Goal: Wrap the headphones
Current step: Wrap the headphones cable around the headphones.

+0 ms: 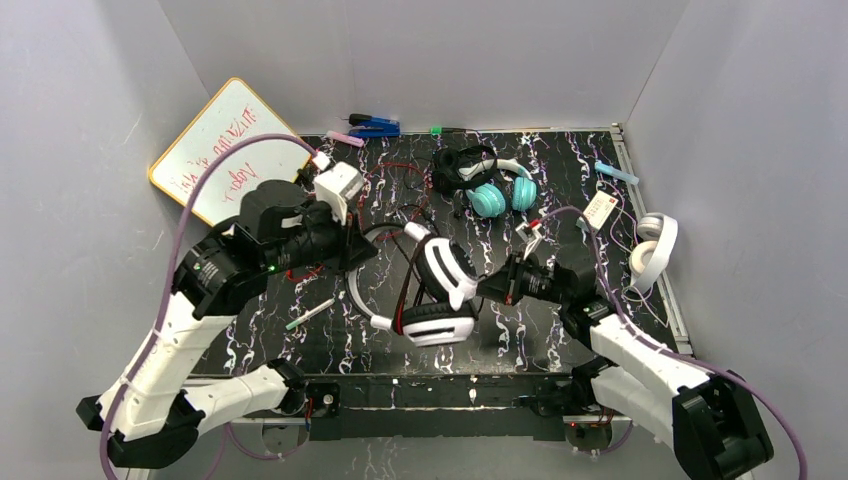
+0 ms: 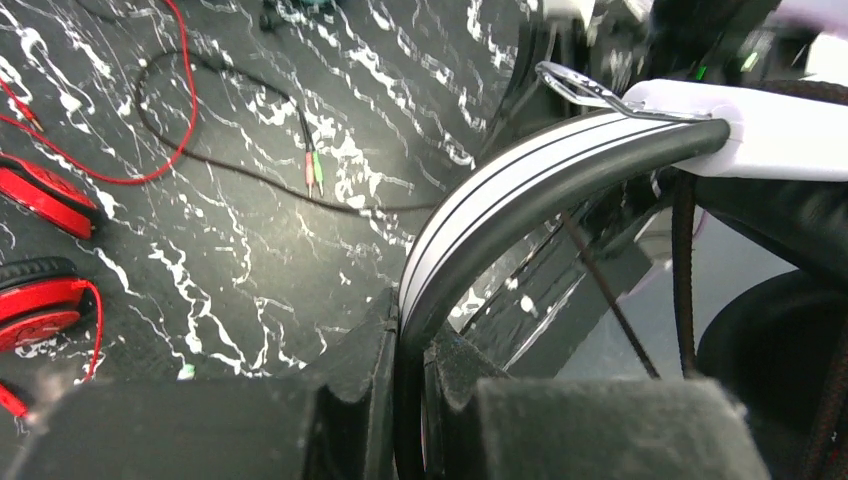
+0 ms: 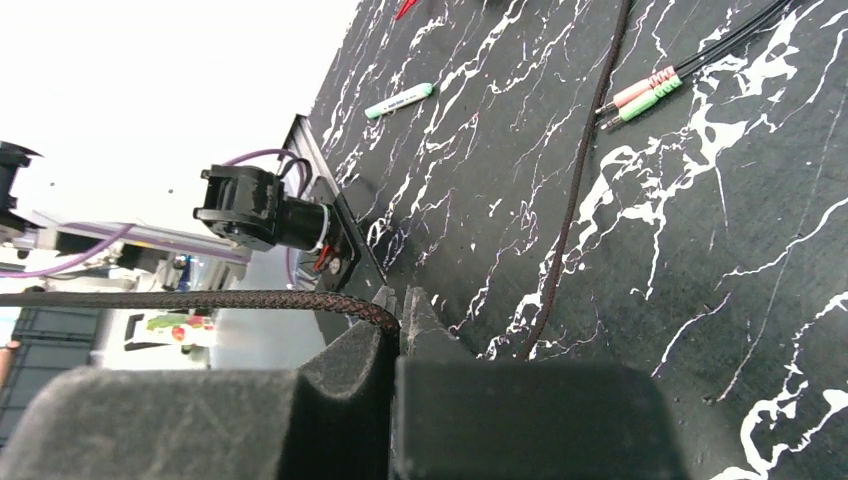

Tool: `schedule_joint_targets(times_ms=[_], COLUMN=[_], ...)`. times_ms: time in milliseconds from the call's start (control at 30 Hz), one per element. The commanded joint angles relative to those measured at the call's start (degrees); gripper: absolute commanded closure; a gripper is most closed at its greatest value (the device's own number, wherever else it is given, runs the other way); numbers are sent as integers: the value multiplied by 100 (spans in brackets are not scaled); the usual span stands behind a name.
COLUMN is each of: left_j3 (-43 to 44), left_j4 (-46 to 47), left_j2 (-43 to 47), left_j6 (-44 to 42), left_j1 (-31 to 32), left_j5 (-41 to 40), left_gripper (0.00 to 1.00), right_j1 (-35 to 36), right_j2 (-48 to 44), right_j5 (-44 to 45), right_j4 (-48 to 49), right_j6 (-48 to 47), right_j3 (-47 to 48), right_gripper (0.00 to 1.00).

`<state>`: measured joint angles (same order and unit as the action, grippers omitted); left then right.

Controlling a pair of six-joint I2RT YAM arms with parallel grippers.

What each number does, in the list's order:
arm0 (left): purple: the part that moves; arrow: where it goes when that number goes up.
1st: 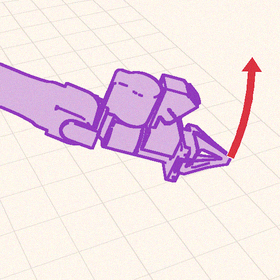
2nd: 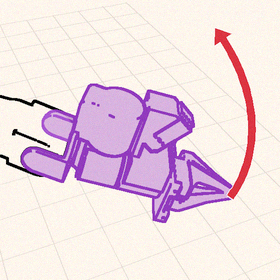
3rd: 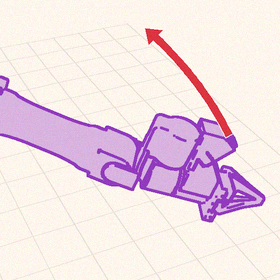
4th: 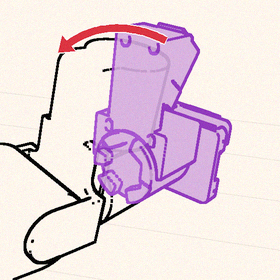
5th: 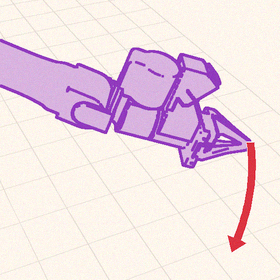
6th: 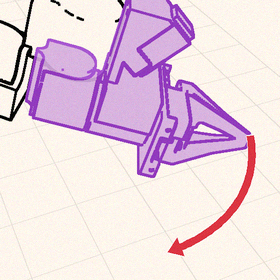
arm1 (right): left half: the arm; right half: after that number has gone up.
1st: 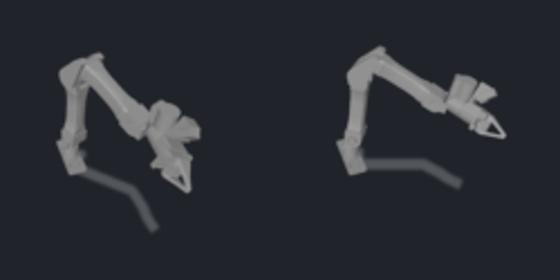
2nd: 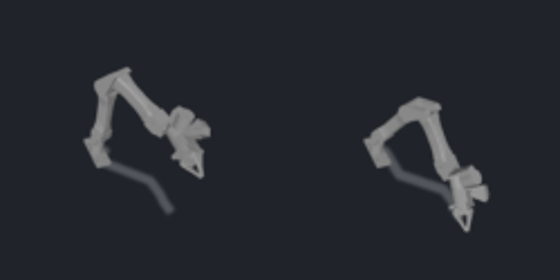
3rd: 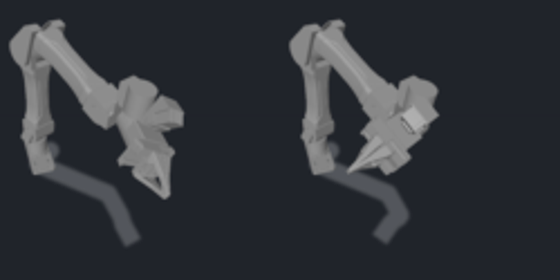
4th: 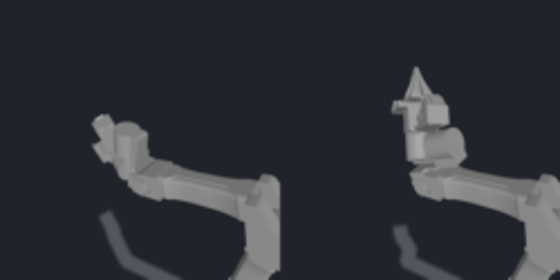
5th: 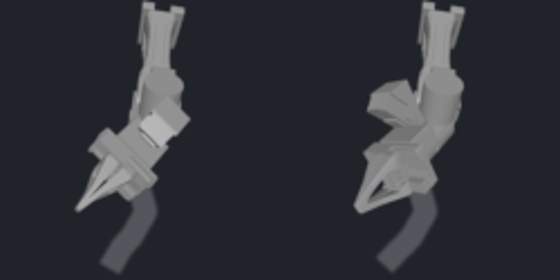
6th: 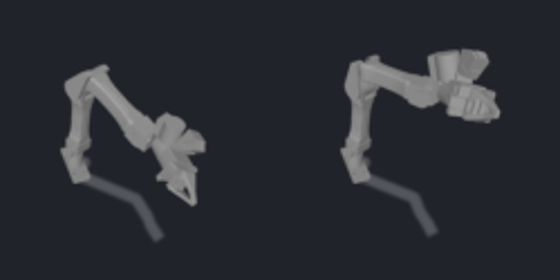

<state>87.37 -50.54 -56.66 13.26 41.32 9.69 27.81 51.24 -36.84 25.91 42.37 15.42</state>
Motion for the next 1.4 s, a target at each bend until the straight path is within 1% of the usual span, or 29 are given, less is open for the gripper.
schedule_joint_targets(times_ms=[0, 133, 267, 333, 400, 533, 633, 700, 800, 933, 1100, 1267, 1367], left_j3=[-441, -841, -1140, -1336, -1511, -1653, -1680, -1687, -1698, -1662, -1586, -1729, -1867], left_j4=[177, -38, -258, -262, -316, -487, -464, -443, -390, -242, 15, -16, -46], left_j2=[388, 682, 725, 784, 795, 615, 556, 516, 463, 397, 374, 323, 314], left_j6=[-375, -752, -1156, -1295, -1637, -2031, -2114, -2141, -2161, -2156, -2023, -1972, -1948], left_j1=[-2, -2, -1, -1, -1, 7, 7, 2, 0, 1, 5, 6, 16], left_j5=[731, 229, 69, -124, -411, -868, -1533, -1798, -1773, -1474, -1045, -999, -1017], left_gripper=[100, 100, 100, 100, 100, 100, 100, 100, 100, 100, 100, 100, 100], right_j1=[-518, -747, -798, -800, -804, -802, -802, -797, -783, -728, -719, -710, -624], right_j2=[287, 383, 450, 531, 653, 885, 897, 862, 827, 869, 1266, 1672, 1930], right_j5=[-895, -1072, -1430, -1726, -2115, -2869, -3118, -3144, -3096, -2880, -2706, -2609, -2593], right_j4=[-590, -1419, -1865, -1889, -1833, -1514, -1321, -1292, -1240, -1232, -1200, -580, -449], right_j6=[204, -126, 28, 356, 696, 1437, 1886, 2069, 2310, 2449, 2541, 3051, 3196], right_j3=[776, 1278, 1788, 2026, 2253, 2642, 2887, 3094, 3287, 3365, 3452, 3909, 4354], right_gripper=[99, 99, 99, 99, 99, 99, 99, 99, 99, 99, 99, 99, 99])
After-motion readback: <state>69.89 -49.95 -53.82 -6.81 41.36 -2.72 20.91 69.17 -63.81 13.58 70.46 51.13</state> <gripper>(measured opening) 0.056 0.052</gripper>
